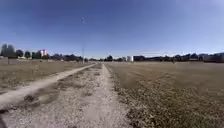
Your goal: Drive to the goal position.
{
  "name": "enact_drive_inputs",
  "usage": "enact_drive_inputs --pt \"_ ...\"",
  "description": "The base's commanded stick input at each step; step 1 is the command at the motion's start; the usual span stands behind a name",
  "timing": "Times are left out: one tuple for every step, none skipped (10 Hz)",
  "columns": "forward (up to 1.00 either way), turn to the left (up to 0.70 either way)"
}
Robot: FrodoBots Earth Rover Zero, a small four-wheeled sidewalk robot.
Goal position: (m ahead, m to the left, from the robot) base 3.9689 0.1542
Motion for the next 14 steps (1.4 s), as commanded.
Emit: enact_drive_inputs --pt "0.7 0.0" --pt "0.7 0.0" --pt "0.7 0.0" --pt "0.7 0.0" --pt "0.7 0.0" --pt "0.7 0.0" --pt "0.7 0.0" --pt "0.7 0.0" --pt "0.7 0.0" --pt "0.7 0.0" --pt "0.7 0.0" --pt "0.7 0.0" --pt "0.7 0.0" --pt "0.7 0.0"
